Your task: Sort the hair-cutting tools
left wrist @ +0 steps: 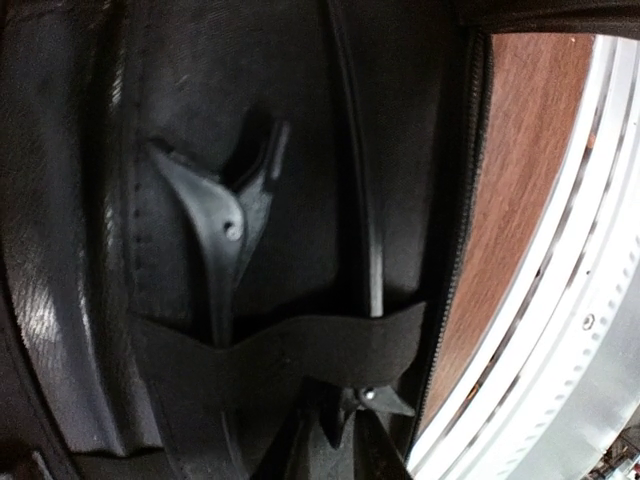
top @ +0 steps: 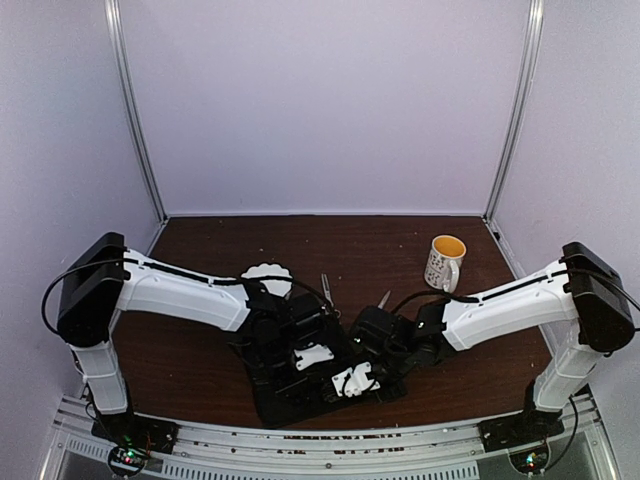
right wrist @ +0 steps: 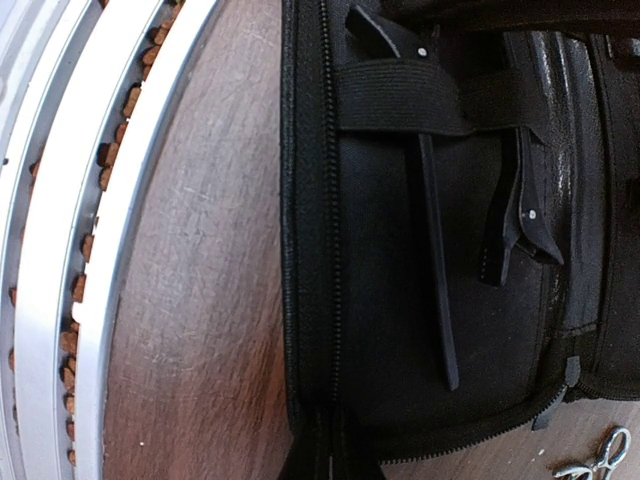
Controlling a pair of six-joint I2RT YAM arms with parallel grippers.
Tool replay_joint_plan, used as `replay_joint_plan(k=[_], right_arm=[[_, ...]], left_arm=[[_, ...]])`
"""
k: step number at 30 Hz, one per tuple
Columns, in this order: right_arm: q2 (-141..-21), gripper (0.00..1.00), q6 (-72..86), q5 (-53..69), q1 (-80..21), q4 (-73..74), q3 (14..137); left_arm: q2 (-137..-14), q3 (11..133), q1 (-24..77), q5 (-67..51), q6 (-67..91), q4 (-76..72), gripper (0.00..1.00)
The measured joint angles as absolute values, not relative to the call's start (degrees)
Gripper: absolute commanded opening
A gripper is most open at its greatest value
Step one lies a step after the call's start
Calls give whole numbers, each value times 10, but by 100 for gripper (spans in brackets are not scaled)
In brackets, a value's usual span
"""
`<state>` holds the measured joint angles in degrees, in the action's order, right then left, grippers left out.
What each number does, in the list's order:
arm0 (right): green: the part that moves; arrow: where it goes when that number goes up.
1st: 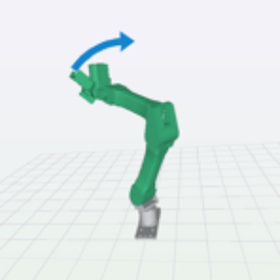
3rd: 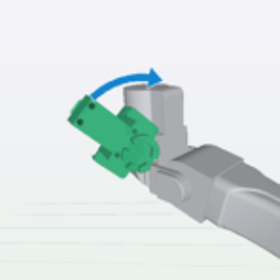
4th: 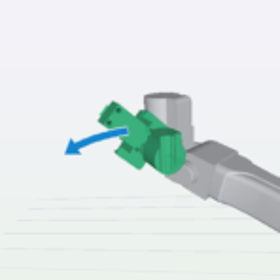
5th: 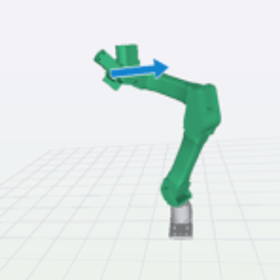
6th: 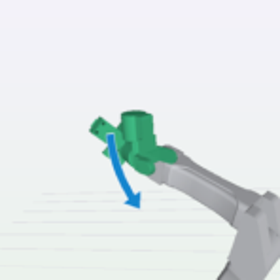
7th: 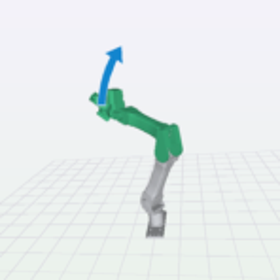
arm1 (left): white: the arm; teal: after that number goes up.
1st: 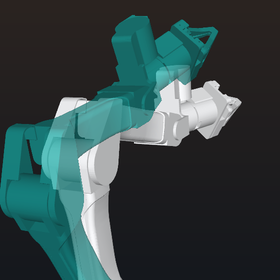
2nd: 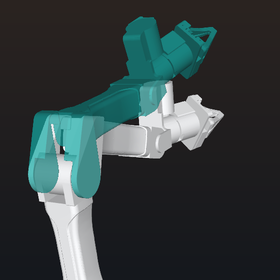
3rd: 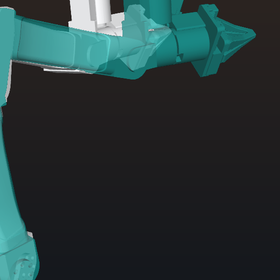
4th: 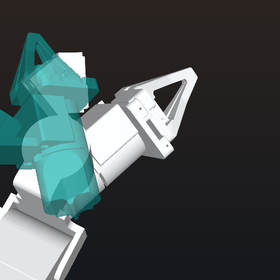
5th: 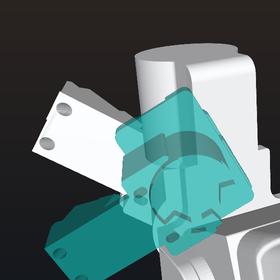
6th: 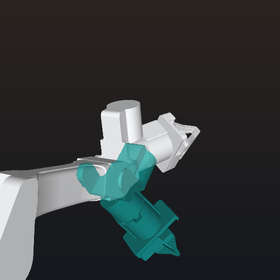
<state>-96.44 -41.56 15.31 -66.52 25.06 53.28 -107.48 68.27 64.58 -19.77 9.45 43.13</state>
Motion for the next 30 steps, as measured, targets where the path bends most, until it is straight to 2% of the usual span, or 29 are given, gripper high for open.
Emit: replay_joint_plan(k=[6, 11, 15, 18, 25, 30], right_arm=[[-955, 12, -407, 154, -665, 261, 533], [-911, 25, -403, 156, -662, 303, 542], [-860, 28, -396, 154, -642, 314, 557], [-834, 29, -379, 151, -611, 319, 578], [-858, 32, -298, 138, -516, 301, 660], [-911, 33, -242, 98, -494, 288, 696]], left_arm=[[-1029, 679, 644, -157, 91, 469, 31], [-944, 680, 620, -108, 86, 505, 39], [-910, 694, 576, -45, 81, 522, 55], [-908, 735, 546, 31, 74, 524, 63], [-935, 875, 499, 148, 55, 487, 66], [-981, 932, 490, 210, 34, 425, 64]])
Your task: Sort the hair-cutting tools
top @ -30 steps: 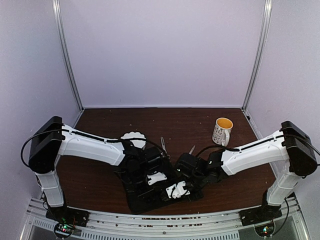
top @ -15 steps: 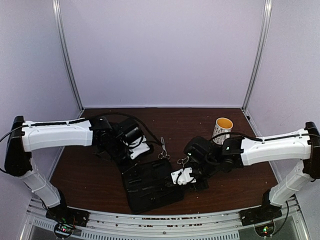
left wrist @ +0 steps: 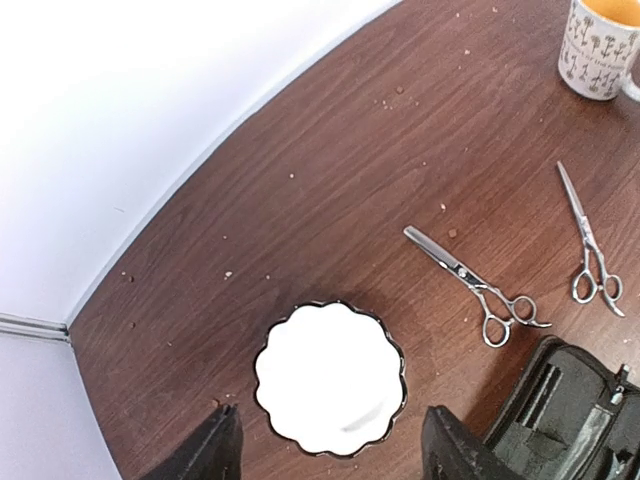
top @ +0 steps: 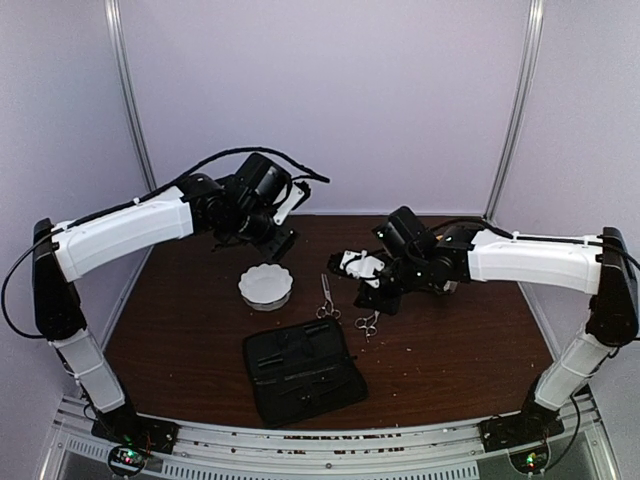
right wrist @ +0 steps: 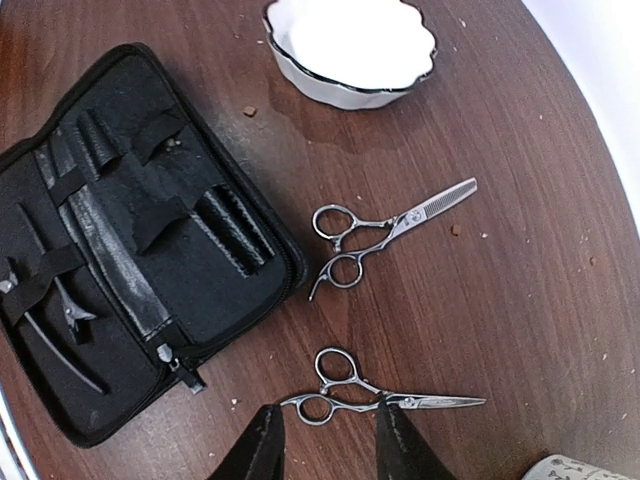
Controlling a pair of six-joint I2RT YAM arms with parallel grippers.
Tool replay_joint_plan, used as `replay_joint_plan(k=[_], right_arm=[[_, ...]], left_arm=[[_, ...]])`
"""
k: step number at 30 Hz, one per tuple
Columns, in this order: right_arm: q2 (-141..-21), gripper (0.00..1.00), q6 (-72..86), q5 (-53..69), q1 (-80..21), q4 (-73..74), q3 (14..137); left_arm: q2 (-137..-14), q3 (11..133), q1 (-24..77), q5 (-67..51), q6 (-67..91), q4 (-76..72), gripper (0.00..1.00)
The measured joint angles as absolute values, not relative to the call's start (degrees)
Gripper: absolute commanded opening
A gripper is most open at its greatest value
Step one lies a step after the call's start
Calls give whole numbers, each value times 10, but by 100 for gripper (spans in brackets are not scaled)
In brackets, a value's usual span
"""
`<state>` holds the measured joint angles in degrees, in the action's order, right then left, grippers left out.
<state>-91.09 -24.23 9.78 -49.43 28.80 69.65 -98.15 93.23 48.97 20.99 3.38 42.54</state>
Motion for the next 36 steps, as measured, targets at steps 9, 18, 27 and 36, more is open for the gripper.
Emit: replay_joint_plan(k=[9, 18, 27, 36], right_arm=[[-1013, 41, -185, 46, -467, 299, 715], [-1089, 47, -176, 14, -466, 312, 757], [-1119, 59, -193, -6, -466, 320, 776], [-1110, 59, -211, -41, -469, 321, 745]], left_arm=[[-979, 844, 479, 212, 30, 380, 64], [-974, 843, 479, 207, 31, 373, 64], [-974, 844, 479, 199, 31, 373, 64], [-975, 847, 479, 187, 30, 374, 63]])
